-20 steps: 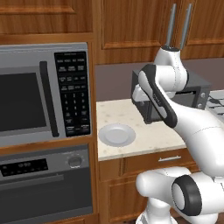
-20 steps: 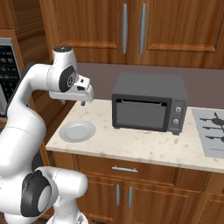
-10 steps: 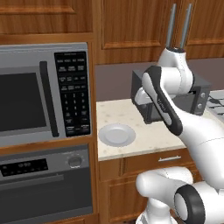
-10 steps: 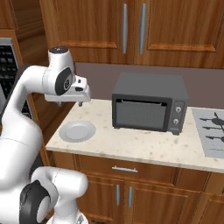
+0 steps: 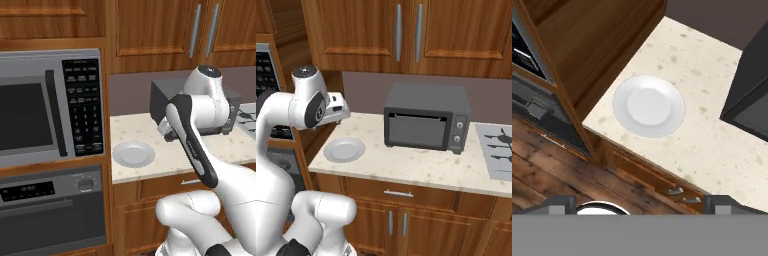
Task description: Take the baked cake out of the oven and place it on the plate for cooling. Then close the oven door.
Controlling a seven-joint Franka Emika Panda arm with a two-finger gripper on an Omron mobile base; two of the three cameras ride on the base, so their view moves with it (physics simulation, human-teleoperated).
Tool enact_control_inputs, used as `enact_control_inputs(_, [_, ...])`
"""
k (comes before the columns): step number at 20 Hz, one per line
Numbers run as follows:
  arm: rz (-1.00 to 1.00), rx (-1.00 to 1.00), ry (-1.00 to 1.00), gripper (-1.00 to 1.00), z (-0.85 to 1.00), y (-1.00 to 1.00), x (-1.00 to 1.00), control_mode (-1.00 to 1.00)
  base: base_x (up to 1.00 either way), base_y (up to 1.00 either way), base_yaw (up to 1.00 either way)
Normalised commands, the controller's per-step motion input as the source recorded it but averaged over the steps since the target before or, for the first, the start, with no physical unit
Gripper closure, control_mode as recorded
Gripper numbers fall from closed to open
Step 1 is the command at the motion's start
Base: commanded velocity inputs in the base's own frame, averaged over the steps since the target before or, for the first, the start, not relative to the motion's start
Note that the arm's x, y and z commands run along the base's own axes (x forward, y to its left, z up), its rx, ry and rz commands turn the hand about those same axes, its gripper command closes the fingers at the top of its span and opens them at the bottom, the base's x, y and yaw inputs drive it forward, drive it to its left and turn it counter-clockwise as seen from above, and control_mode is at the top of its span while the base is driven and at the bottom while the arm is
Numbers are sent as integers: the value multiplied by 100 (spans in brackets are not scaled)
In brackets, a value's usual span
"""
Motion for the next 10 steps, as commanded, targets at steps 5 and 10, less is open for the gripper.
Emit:
enact_control_inputs(5, [27,-20,0,-100,0,38,-30,-100,0,0,0])
enact_control_inputs(10, [23,-13,0,-100,-2,44,-36,-100,0,0,0])
